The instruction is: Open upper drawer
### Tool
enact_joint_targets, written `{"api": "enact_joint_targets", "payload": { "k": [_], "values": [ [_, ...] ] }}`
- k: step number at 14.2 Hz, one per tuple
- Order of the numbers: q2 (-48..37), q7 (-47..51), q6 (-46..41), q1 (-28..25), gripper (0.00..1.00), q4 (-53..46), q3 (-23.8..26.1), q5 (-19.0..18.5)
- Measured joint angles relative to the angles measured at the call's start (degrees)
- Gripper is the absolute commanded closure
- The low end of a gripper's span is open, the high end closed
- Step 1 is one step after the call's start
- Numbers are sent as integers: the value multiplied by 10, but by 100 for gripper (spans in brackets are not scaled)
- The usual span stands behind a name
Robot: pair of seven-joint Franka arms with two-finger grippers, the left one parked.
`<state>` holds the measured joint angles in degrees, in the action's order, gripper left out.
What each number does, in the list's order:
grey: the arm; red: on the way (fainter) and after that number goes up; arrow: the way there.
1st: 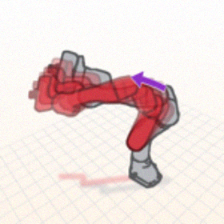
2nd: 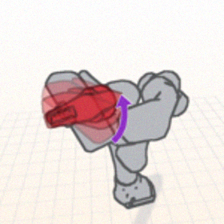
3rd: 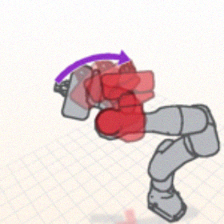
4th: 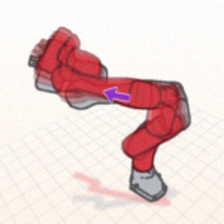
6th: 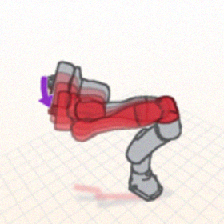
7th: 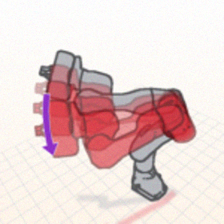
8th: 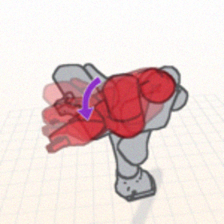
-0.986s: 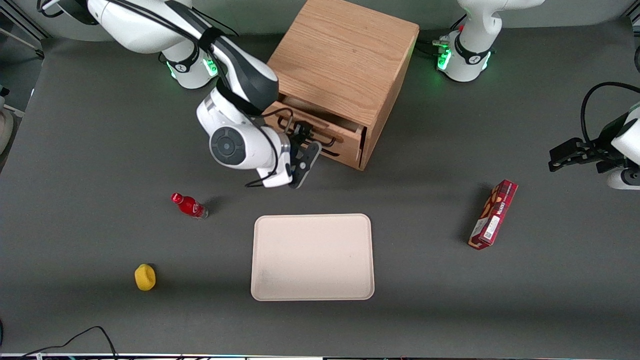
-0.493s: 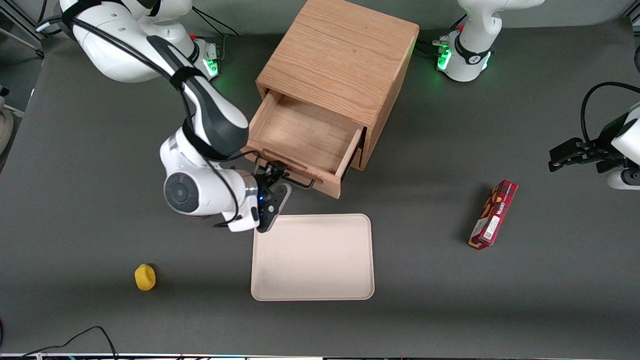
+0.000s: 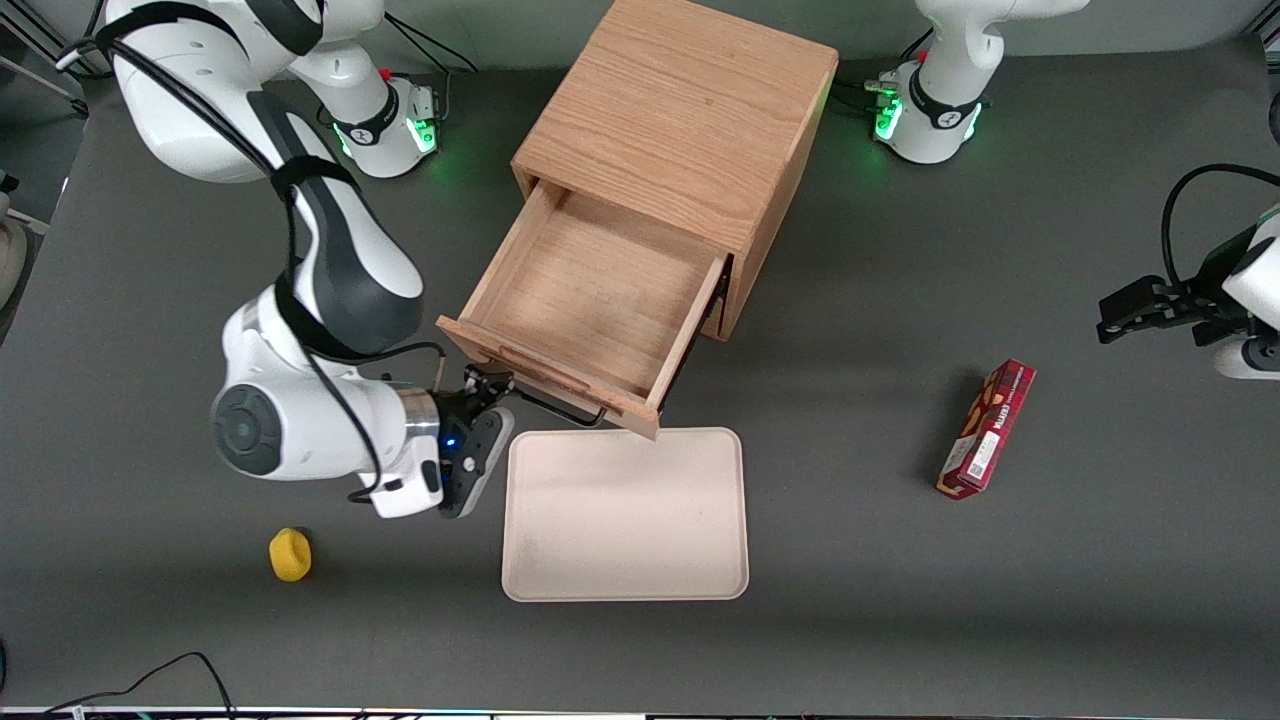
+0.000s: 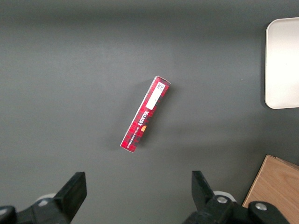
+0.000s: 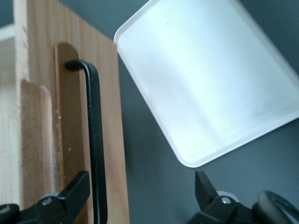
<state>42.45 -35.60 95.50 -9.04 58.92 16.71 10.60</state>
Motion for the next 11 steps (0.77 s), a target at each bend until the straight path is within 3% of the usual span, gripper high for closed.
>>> {"api": "enact_joint_targets", "payload": {
  "k": [5, 8, 11],
  "values": [
    [-40, 57, -13, 0, 0, -100, -26, -3],
    [-115, 187, -107, 0, 0, -103, -59, -26],
    [-174, 227, -235, 0, 0, -102, -100, -62]
  ]
}}
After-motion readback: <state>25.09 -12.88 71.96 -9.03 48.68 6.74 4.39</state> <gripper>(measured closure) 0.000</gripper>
